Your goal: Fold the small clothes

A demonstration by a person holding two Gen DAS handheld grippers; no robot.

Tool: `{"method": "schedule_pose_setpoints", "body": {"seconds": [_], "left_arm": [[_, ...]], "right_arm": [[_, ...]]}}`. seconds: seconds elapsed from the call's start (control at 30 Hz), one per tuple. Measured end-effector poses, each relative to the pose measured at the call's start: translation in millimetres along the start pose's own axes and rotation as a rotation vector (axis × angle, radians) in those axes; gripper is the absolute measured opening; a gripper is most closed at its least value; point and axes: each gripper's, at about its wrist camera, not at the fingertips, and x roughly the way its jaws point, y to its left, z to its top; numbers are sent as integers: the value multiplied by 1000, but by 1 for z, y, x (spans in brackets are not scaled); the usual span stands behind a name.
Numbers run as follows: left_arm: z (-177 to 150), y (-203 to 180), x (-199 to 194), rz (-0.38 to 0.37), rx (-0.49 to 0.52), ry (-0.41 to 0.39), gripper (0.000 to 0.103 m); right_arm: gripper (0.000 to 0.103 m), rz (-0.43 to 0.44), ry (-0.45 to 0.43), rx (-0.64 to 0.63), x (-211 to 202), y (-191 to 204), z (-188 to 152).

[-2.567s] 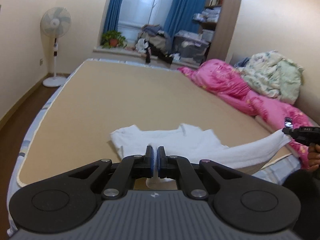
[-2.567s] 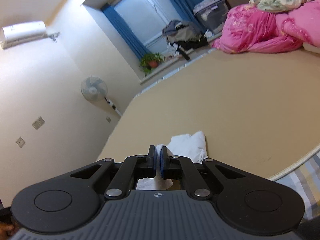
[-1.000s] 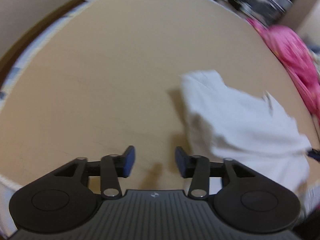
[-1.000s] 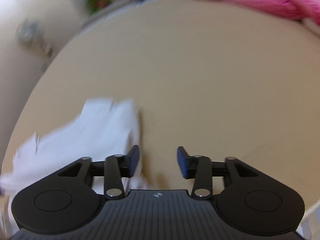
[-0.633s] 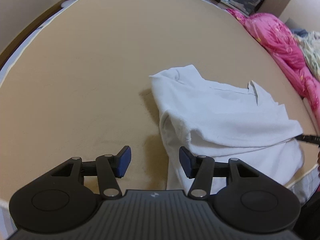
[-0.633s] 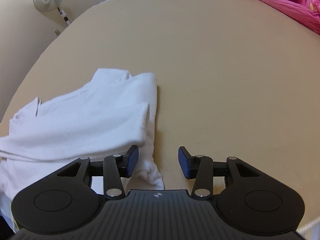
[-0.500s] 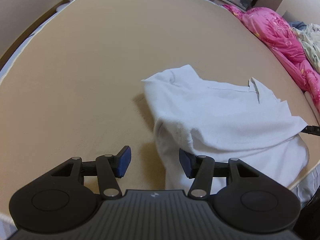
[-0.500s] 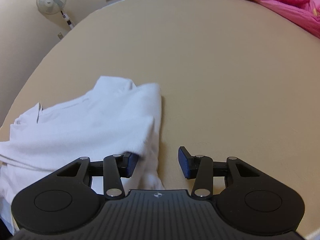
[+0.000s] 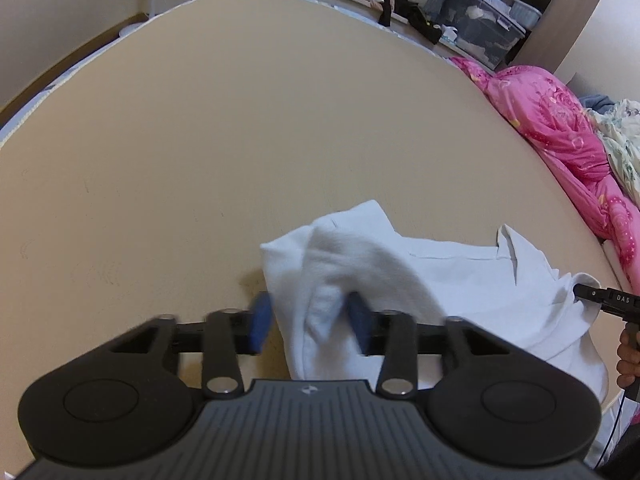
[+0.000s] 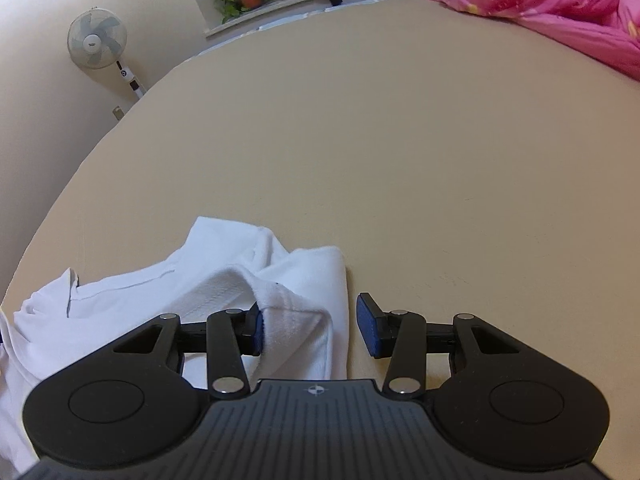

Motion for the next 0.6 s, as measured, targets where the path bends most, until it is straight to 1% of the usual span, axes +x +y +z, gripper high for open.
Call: {"method": "schedule_pose_setpoints", "body": {"seconds": [0.03, 0.1, 0.13, 0.2, 0.27, 0.33, 0.4, 0.47, 0.5, 0.53, 0.6], "left_arm": [[0, 0, -1, 1, 3, -8, 20], [2, 1, -4, 13, 10, -28, 14], [3, 3, -6, 15, 9, -37, 11], [5, 6, -10, 10, -6, -65, 8], [8, 9, -11, -2, -13, -79, 7], [9, 9, -9, 5, -15, -70, 7], [9, 9, -7, 7, -20, -63, 7], [11, 11, -4, 4, -36, -52, 8], [11, 14, -4, 0, -49, -44, 8], [11, 16, -2, -8, -62, -33, 9], [10, 19, 0, -14, -69, -19, 9]], "right_arm": [[46, 3, -11, -1, 0, 0, 1], [39, 6, -29, -8, -1, 1, 2], [38, 10, -37, -7, -1, 1, 2], [38, 20, -64, 11, -3, 0, 6], [38, 51, -133, 93, -10, -9, 12], [39, 55, -189, 186, -16, -20, 17], [41, 46, -218, 231, -22, -29, 19], [41, 57, -196, 231, -25, -36, 19], [42, 85, -154, 224, -24, -39, 19], [42, 110, -93, 206, -22, -41, 19], [42, 105, -17, 136, -22, -40, 14]]}}
